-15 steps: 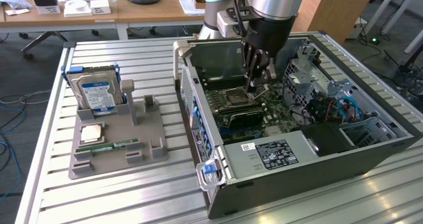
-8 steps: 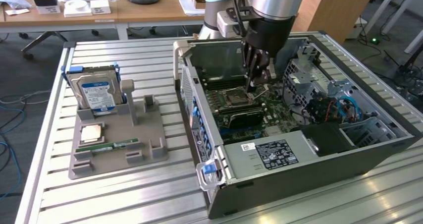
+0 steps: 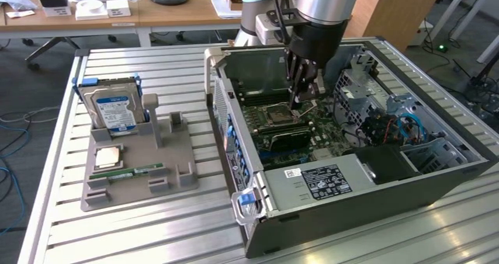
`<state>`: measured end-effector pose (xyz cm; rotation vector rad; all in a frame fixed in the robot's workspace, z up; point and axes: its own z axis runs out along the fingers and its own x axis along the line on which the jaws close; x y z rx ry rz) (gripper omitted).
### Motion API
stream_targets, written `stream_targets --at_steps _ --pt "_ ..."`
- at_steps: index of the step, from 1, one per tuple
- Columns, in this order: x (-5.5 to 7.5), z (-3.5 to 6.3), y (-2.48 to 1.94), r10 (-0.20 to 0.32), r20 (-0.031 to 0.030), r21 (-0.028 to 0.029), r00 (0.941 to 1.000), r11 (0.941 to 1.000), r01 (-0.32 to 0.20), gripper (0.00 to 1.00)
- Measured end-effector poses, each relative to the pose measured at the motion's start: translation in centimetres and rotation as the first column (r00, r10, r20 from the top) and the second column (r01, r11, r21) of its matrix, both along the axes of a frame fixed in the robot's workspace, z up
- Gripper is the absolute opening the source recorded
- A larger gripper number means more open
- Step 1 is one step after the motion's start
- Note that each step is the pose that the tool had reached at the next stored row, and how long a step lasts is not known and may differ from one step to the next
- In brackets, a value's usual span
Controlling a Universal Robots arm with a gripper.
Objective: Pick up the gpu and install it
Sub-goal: 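Press down on the gpu until it lock into place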
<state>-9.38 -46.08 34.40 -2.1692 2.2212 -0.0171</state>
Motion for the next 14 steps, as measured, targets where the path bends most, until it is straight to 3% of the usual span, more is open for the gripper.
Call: stream_targets --at_steps 14 --pt "-0.15 -0.80 0.00 0.000 0.0001 0.0001 1.0000 1.0000 0.000 0.11"
